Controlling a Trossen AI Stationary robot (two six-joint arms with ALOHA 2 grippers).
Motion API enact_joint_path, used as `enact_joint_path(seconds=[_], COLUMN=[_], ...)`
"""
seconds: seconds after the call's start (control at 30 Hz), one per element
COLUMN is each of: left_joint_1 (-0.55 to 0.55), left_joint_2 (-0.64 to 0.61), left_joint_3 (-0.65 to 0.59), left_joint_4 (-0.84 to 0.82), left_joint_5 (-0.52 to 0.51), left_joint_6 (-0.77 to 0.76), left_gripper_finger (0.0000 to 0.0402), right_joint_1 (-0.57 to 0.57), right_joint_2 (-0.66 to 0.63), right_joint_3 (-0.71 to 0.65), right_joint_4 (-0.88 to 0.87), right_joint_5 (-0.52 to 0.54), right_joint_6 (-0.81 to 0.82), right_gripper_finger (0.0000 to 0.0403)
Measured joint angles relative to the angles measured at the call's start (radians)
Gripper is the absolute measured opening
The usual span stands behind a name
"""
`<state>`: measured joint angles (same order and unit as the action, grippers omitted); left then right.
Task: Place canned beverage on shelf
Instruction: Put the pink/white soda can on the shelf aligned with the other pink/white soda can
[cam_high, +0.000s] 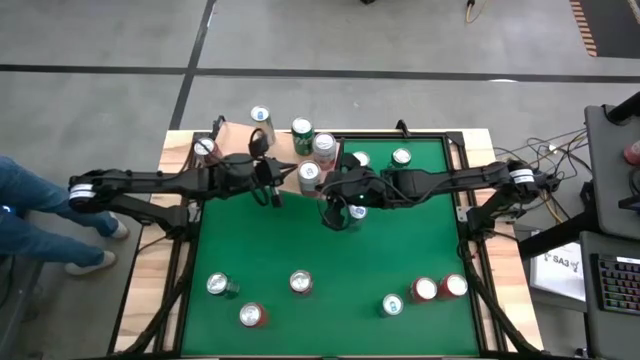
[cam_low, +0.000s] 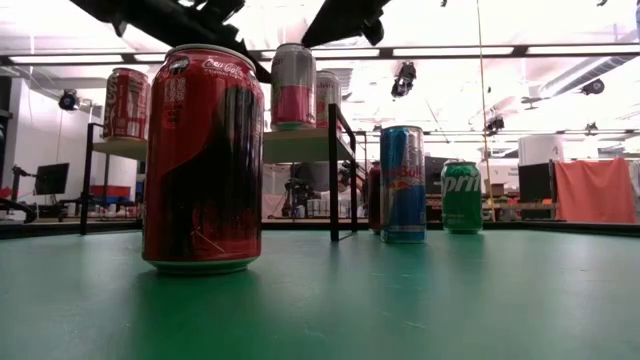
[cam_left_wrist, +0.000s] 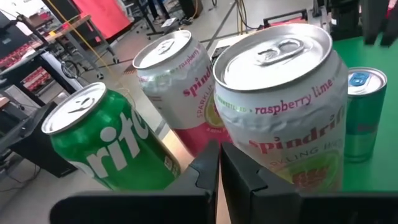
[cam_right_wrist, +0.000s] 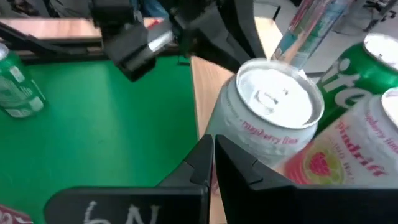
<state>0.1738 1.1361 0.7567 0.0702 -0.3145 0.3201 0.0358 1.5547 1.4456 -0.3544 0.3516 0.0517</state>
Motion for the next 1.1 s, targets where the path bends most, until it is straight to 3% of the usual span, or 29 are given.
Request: enact_joint_path(seconds=[1.1], left_joint_1=[-0.043], left_joint_2=[0.001], left_joint_3=[0.000], left_joint_4=[-0.028], left_joint_5=[0.022], left_joint_6=[-0.181], left_gripper_finger=[0.0000], right_joint_1=[-0.017], right_joint_2=[-0.016], right_joint_3=[0.003], right_joint_4=[-0.074], right_joint_5=[0.150], right_joint_6=[-0.025], right_gripper_finger=[0.0009])
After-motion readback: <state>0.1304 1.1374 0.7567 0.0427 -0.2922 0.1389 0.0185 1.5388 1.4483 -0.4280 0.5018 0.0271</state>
